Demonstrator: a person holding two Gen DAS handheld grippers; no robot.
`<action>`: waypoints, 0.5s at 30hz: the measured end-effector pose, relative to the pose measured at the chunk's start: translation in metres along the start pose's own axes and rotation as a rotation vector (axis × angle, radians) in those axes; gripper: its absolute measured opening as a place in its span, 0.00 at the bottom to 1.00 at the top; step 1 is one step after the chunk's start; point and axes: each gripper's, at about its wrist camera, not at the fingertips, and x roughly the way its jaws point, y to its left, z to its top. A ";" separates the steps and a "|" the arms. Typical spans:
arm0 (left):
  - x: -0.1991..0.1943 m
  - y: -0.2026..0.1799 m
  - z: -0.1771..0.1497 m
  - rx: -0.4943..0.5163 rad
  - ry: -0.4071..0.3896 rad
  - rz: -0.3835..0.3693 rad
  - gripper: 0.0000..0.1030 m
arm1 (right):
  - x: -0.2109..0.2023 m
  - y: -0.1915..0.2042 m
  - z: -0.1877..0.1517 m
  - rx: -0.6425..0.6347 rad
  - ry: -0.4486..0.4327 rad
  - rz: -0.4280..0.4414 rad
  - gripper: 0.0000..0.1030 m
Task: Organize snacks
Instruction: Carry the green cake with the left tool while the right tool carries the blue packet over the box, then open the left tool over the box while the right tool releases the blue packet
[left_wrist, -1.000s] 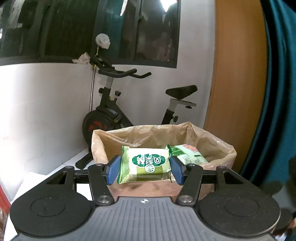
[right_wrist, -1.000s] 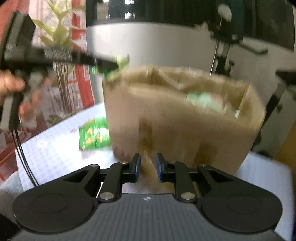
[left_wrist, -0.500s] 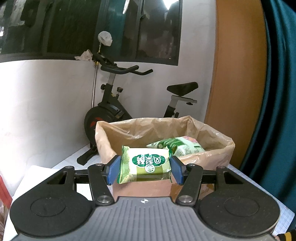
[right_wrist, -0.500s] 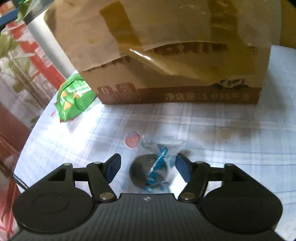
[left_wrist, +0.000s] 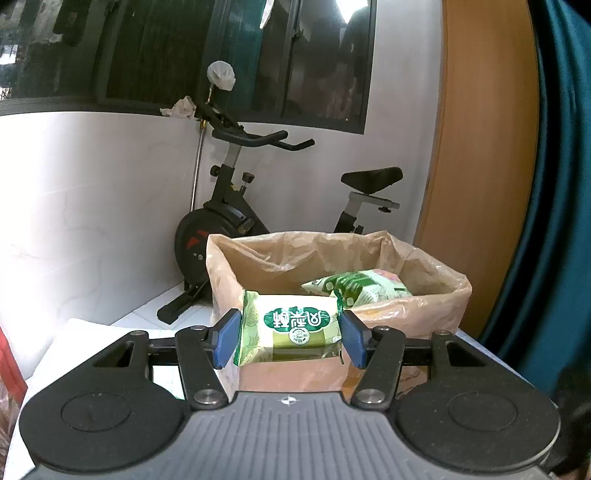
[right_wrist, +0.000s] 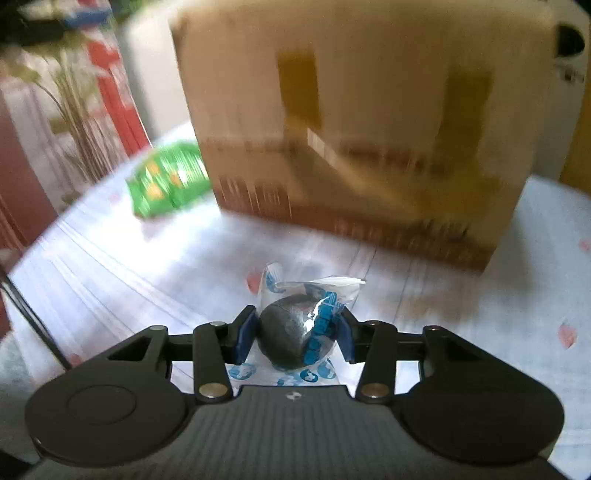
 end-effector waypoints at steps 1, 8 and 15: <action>0.000 -0.001 0.002 0.002 -0.004 -0.003 0.59 | -0.015 -0.001 0.007 -0.005 -0.040 0.021 0.46; 0.012 -0.013 0.032 0.022 -0.051 -0.023 0.59 | -0.093 -0.009 0.092 -0.113 -0.319 0.012 0.46; 0.061 -0.015 0.059 0.027 -0.006 -0.030 0.59 | -0.040 -0.017 0.170 -0.290 -0.333 -0.071 0.46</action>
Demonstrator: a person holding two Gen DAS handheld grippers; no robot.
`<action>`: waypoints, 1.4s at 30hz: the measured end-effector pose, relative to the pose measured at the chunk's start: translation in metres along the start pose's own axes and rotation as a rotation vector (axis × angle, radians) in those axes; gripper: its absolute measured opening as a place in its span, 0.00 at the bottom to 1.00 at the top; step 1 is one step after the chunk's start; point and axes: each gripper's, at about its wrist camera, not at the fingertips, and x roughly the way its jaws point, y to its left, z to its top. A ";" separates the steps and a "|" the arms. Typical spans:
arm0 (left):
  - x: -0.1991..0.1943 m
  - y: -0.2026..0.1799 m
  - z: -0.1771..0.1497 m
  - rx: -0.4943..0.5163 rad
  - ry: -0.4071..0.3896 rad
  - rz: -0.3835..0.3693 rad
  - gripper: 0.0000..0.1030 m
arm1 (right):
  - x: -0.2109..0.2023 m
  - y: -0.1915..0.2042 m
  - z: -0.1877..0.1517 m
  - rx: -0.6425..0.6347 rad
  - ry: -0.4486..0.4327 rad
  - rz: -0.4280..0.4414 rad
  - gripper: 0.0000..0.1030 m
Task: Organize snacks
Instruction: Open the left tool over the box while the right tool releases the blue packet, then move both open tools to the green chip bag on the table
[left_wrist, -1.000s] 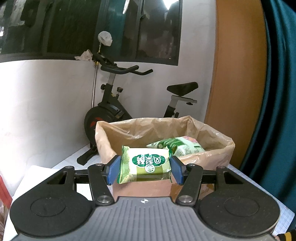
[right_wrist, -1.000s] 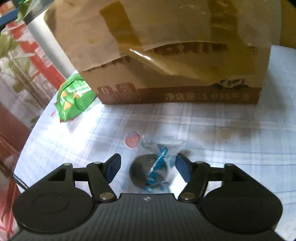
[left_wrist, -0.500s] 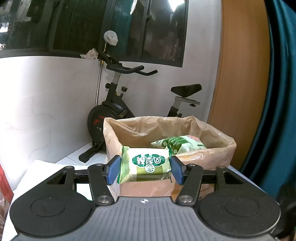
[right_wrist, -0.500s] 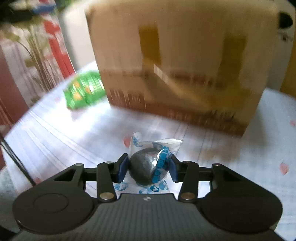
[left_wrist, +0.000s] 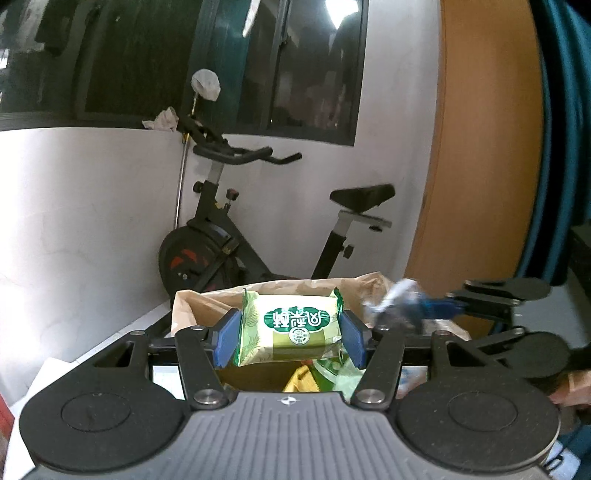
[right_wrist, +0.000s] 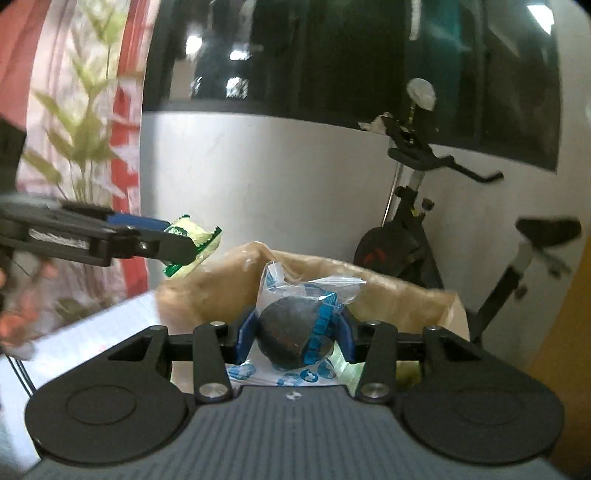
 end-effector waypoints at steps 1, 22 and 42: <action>0.008 -0.001 0.002 0.018 0.013 0.009 0.59 | 0.010 -0.001 0.003 -0.025 0.006 0.001 0.46; 0.001 0.020 0.005 -0.042 0.049 0.066 0.72 | 0.010 -0.007 -0.009 0.106 0.056 -0.062 0.57; -0.084 0.072 -0.043 -0.004 0.056 0.075 0.77 | -0.029 0.049 -0.052 0.395 -0.018 -0.086 0.73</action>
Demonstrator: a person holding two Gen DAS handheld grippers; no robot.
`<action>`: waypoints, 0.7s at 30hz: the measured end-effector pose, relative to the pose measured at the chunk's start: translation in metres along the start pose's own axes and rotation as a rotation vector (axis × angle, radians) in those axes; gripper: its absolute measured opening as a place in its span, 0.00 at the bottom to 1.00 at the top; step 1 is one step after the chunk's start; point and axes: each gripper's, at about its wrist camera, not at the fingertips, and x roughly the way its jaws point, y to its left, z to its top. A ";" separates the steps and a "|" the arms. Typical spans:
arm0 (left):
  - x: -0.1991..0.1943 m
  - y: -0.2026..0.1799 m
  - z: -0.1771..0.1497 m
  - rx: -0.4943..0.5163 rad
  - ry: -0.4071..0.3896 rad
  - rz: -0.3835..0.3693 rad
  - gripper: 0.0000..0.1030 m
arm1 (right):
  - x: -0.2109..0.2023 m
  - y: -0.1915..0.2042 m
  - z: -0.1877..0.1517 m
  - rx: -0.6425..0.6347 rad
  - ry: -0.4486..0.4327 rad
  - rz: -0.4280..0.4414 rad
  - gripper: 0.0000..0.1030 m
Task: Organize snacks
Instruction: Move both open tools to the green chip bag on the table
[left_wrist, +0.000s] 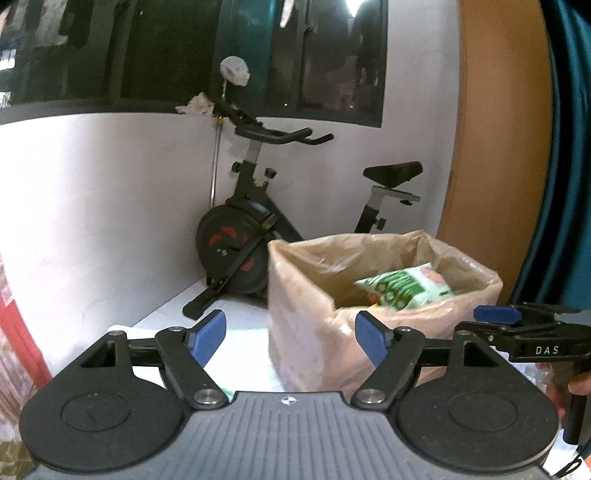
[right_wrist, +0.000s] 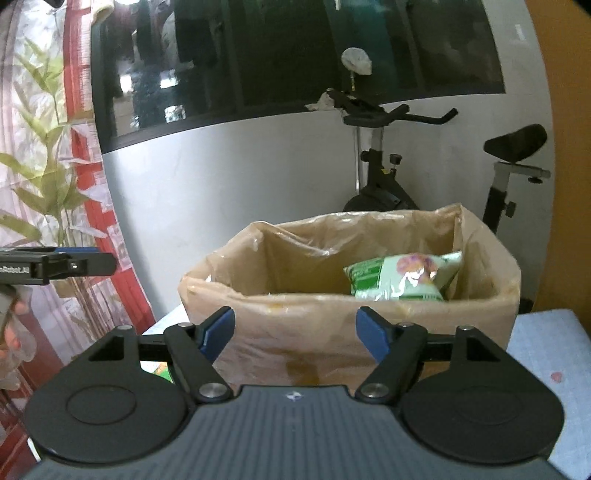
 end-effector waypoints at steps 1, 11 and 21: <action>-0.002 0.005 -0.003 -0.004 0.004 0.004 0.77 | 0.001 0.002 -0.004 0.010 0.002 -0.007 0.73; -0.022 0.065 -0.042 -0.065 0.066 0.067 0.77 | 0.022 0.042 -0.057 0.020 0.091 -0.026 0.73; -0.006 0.118 -0.072 -0.115 0.150 0.072 0.77 | 0.070 0.086 -0.080 0.010 0.181 0.068 0.73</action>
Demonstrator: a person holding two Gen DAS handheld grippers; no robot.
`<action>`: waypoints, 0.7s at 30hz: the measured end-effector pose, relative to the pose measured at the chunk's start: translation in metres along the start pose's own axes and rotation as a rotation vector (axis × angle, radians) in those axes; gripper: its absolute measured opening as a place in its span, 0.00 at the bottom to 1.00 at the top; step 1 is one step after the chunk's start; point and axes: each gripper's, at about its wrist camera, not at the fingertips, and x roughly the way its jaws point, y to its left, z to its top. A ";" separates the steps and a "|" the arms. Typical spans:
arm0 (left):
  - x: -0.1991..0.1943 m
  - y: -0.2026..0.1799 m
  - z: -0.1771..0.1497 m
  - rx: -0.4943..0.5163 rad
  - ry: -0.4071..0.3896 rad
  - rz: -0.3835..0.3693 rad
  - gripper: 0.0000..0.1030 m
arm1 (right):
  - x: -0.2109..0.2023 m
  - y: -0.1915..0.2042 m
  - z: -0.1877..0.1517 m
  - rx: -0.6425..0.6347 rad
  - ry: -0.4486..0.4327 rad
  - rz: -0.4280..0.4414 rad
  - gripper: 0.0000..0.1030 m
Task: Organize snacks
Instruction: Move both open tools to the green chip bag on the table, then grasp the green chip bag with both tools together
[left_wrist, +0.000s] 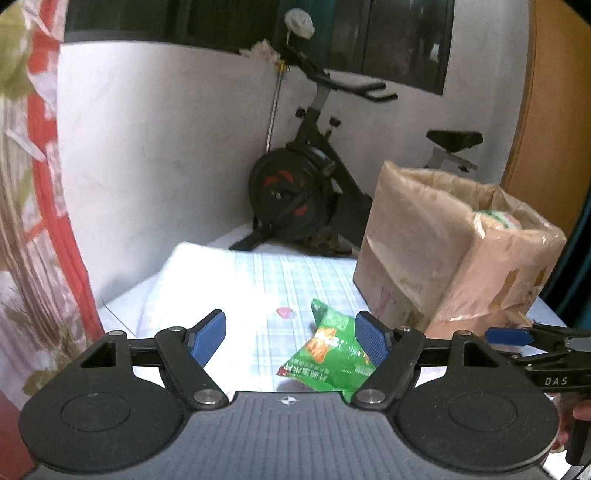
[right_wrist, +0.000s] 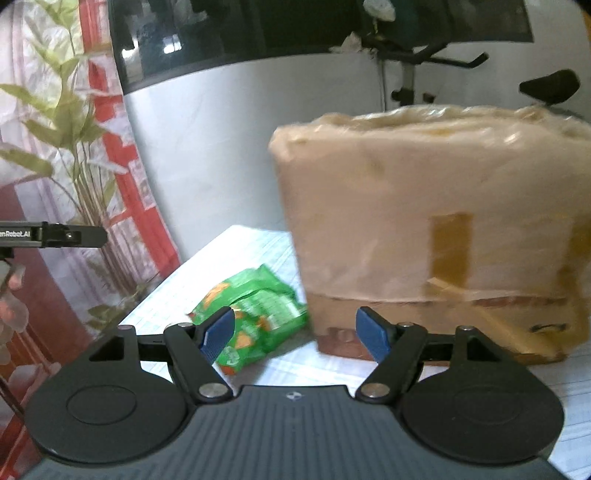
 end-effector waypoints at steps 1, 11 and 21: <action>0.010 0.002 -0.002 0.001 0.021 -0.016 0.77 | 0.007 0.001 -0.001 0.005 0.014 0.005 0.73; 0.101 0.014 -0.018 -0.077 0.136 -0.153 0.77 | 0.069 0.017 -0.016 -0.115 0.145 0.019 0.73; 0.142 0.010 -0.037 -0.112 0.204 -0.293 0.75 | 0.098 0.023 -0.015 -0.109 0.190 0.111 0.72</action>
